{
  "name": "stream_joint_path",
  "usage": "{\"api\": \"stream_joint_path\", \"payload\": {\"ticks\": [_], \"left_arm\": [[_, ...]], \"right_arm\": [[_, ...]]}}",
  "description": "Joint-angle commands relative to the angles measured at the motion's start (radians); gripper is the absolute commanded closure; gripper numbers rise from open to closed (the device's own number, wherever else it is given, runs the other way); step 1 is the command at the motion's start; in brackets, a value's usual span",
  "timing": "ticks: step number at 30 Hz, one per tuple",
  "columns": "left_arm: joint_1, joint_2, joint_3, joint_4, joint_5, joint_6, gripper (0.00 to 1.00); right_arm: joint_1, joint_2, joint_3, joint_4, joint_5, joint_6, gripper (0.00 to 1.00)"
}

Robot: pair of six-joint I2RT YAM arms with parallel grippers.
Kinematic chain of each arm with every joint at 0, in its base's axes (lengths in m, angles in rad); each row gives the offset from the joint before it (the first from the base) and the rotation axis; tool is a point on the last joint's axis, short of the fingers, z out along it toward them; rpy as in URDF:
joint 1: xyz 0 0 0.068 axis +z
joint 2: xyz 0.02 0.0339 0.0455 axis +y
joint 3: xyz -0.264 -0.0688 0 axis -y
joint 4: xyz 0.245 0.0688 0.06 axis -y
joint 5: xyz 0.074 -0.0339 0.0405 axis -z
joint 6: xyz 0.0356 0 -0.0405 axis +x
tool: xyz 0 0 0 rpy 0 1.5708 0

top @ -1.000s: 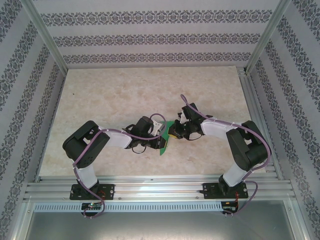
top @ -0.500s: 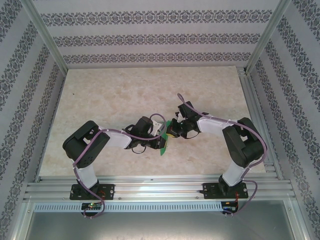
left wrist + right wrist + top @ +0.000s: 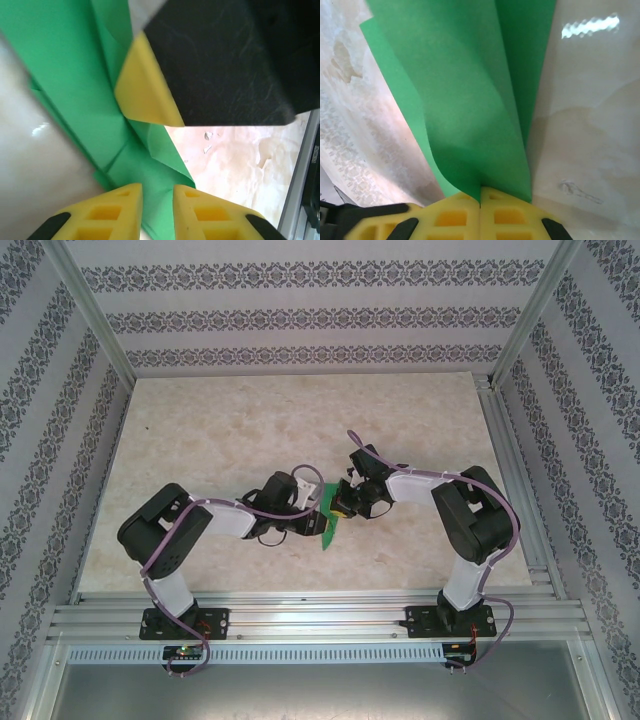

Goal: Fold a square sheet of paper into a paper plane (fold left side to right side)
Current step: Fold the wing for the fifth time at the center of the table.

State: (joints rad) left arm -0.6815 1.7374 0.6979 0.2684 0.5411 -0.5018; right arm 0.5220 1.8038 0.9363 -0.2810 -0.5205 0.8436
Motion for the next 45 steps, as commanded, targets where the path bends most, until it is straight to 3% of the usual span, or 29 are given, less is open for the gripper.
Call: {"api": "stream_joint_path", "payload": {"ticks": [1, 7, 21, 45], "left_arm": [[0.039, -0.092, -0.002, 0.011, 0.017, -0.015, 0.74], [0.068, -0.098, 0.050, -0.065, 0.025, 0.014, 0.75], [0.068, 0.082, 0.097, 0.054, 0.197, -0.033, 0.84], [0.056, 0.184, 0.060, 0.002, 0.093, 0.014, 0.88]], "right_arm": [[0.009, 0.006, 0.024, -0.025, 0.033, -0.022, 1.00], [0.012, 0.003, 0.023, -0.030, 0.037, -0.026, 1.00], [0.013, 0.002, 0.027, -0.029, 0.036, -0.027, 1.00], [0.023, -0.060, 0.071, -0.063, 0.062, -0.016, 1.00]]}}
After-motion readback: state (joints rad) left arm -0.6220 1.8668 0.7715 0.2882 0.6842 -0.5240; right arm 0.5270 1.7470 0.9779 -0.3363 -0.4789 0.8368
